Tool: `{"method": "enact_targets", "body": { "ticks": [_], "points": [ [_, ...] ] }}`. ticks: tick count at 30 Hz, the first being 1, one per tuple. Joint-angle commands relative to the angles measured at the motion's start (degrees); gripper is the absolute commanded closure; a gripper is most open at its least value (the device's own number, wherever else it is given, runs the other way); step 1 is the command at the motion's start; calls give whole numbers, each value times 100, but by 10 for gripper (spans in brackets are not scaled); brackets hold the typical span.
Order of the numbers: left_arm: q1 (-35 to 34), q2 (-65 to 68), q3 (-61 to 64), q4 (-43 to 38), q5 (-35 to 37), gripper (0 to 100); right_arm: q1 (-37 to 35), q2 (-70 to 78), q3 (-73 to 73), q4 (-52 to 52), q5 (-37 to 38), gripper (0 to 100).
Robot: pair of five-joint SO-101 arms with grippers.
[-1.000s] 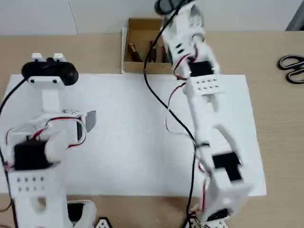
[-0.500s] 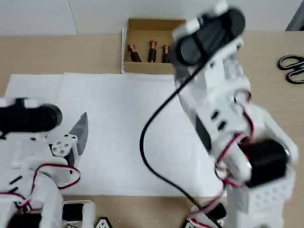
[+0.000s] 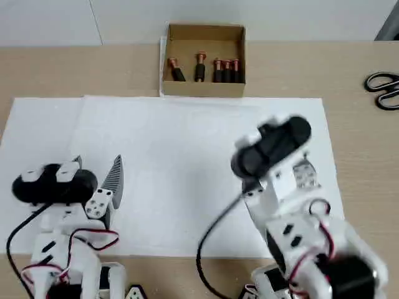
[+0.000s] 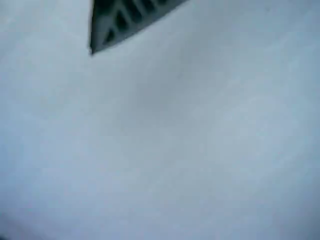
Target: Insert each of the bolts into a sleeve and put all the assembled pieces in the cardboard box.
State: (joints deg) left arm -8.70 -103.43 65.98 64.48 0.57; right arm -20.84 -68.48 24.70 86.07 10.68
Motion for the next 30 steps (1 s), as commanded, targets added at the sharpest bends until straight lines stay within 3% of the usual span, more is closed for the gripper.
{"method": "enact_targets", "body": {
  "ticks": [1, 11, 18, 24, 30],
  "points": [
    [-62, -53, 224, -396, -26, 761, 66, -822, 1565, -1130, 70, 753],
    [-44, -53, 1516, -589, -9, 760, 1411, -3503, 5820, -4207, 70, 753],
    [-44, -53, 2404, -765, 0, 760, 1701, -3521, 7086, -5244, 70, 753],
    [-53, -53, 2967, -1152, 9, 760, 1701, -3538, 7174, -4989, 35, 753],
    [-35, -53, 2967, -1160, 9, 760, 1710, -3538, 7174, -3873, 35, 753]
  ]
}}
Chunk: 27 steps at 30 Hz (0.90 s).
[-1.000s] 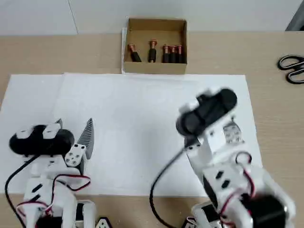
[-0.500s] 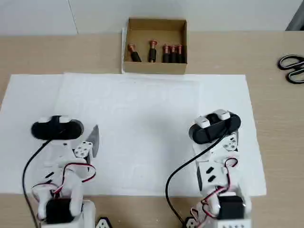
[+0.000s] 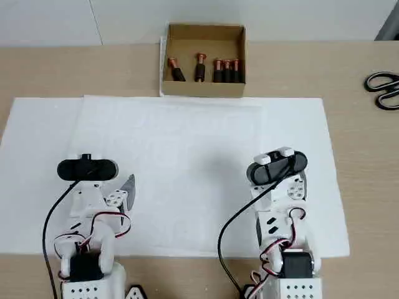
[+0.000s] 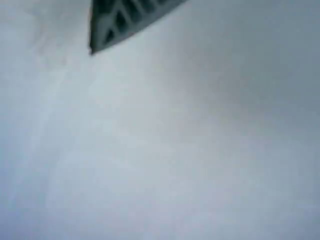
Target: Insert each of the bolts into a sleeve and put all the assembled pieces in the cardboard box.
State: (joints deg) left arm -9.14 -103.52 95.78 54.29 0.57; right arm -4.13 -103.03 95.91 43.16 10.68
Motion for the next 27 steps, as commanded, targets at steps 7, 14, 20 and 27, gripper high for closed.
{"method": "enact_targets", "body": {
  "ticks": [7, 14, 20, 27],
  "points": [
    [-9, -44, -13, -132, 9, 760, 31, -92, 53, 1015, 62, 753],
    [-9, -44, -13, -132, 9, 760, 22, -92, 53, 1015, 62, 753],
    [-9, -44, -13, -132, 9, 760, 22, -92, 53, 1015, 62, 753],
    [-9, -44, -13, -132, 9, 760, 22, -92, 53, 1015, 62, 753]
  ]
}}
